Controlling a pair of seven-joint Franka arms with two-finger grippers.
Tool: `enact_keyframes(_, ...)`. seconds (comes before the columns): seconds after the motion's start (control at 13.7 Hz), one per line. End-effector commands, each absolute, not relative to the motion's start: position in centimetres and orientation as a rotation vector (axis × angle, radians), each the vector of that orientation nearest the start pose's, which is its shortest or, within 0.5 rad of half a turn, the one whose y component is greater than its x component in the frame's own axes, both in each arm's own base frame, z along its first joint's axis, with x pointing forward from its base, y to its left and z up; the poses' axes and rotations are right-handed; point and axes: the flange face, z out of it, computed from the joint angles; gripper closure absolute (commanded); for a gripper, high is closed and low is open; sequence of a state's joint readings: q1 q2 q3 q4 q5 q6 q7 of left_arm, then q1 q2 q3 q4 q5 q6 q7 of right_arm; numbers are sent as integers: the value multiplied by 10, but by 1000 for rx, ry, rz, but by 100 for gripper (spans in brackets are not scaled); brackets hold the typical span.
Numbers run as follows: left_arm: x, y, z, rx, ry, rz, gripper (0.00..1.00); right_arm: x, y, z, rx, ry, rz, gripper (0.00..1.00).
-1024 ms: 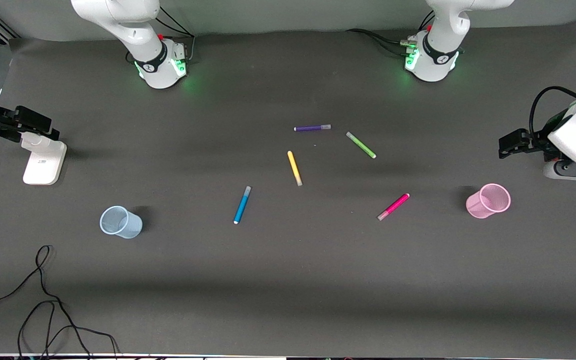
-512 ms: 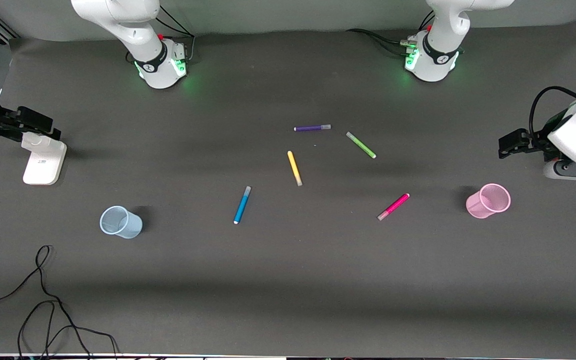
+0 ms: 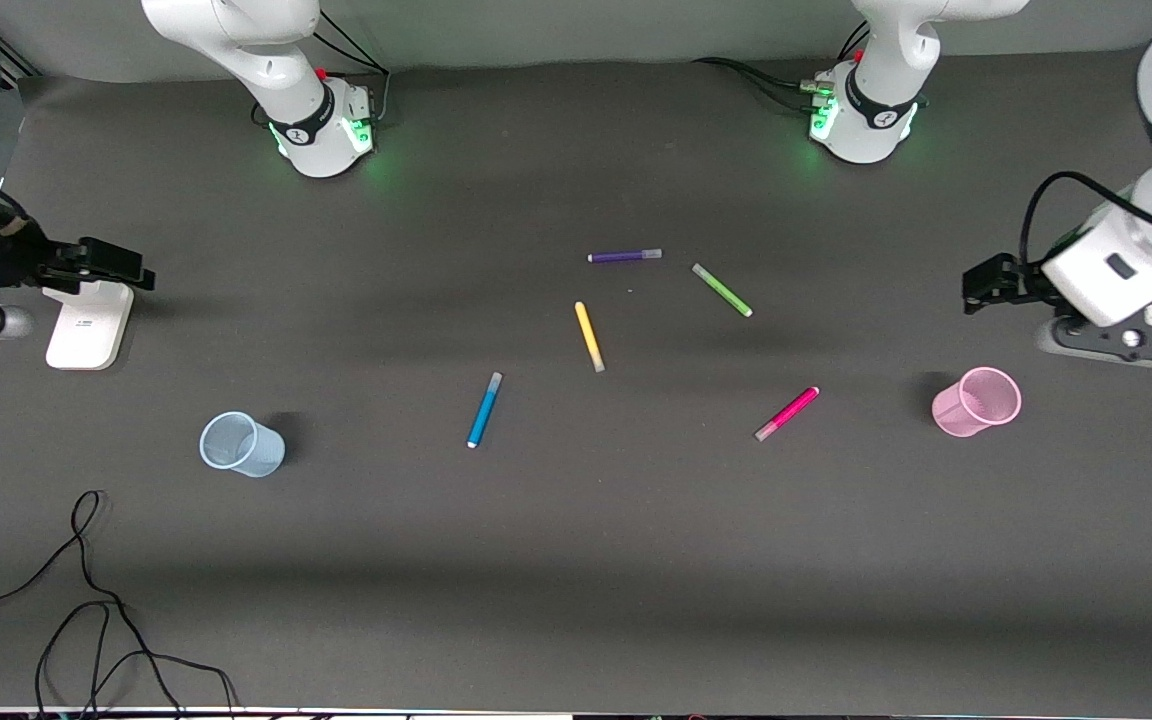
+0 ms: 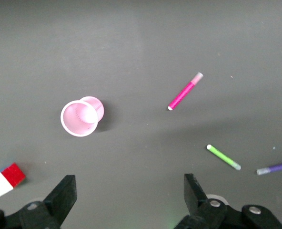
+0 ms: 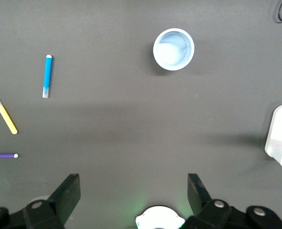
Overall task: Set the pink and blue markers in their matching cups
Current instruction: 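Move the right gripper to the blue marker while the left gripper reaches the pink marker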
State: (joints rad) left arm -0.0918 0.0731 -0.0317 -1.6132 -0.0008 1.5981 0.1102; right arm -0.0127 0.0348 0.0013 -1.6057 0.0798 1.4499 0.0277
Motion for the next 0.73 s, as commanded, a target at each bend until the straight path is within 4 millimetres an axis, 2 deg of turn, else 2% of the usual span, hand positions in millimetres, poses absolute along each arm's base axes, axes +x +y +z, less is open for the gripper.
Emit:
enact_keyframes(0.0, 575, -88, 565, -3064, 656, 130, 0, 556, 47, 560, -3047, 161, 290, 0)
enact_keyframes(0.15, 574, -112, 559, -3000, 945, 124, 0, 558, 73, 536, -3055, 194, 288, 0)
enact_keyframes(0.22, 572, -125, 556, -2980, 1016, 131, 0, 562, 87, 522, -3059, 213, 293, 0)
enact_keyframes(0.44, 567, -164, 551, -2951, 1126, 118, 0, 564, 132, 485, -3069, 327, 302, 0)
enact_keyframes(0.66, 564, -174, 543, -2943, 1164, 122, 0, 561, 154, 441, -3011, 415, 288, 0)
